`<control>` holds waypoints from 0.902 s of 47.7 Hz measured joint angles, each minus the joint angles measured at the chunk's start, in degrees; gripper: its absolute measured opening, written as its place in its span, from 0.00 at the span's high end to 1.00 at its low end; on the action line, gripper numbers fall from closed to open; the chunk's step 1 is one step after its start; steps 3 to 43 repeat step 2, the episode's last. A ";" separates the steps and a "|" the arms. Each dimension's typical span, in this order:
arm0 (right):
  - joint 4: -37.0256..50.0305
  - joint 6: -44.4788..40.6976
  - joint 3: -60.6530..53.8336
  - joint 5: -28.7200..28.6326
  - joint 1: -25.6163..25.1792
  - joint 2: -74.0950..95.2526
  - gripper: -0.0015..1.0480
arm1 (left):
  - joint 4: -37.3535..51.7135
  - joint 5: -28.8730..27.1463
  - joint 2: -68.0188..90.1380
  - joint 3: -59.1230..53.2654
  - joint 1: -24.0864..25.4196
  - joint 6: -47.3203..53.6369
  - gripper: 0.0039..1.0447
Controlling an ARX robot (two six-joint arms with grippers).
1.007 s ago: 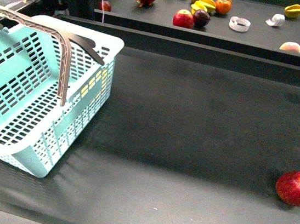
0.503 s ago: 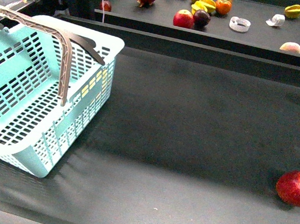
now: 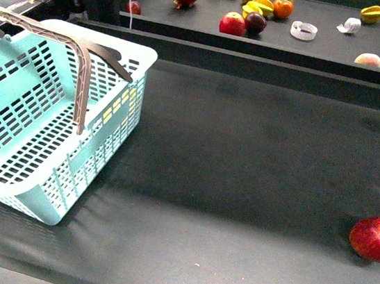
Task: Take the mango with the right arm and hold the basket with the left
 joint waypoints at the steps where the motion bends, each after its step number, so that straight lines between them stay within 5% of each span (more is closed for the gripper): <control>1: 0.00 0.00 0.00 0.00 0.00 0.00 0.08 | 0.00 0.00 0.00 0.00 0.00 0.00 0.98; 43: 0.00 0.00 0.00 0.00 0.00 0.00 0.08 | 0.00 0.00 0.00 0.00 0.00 -0.02 0.98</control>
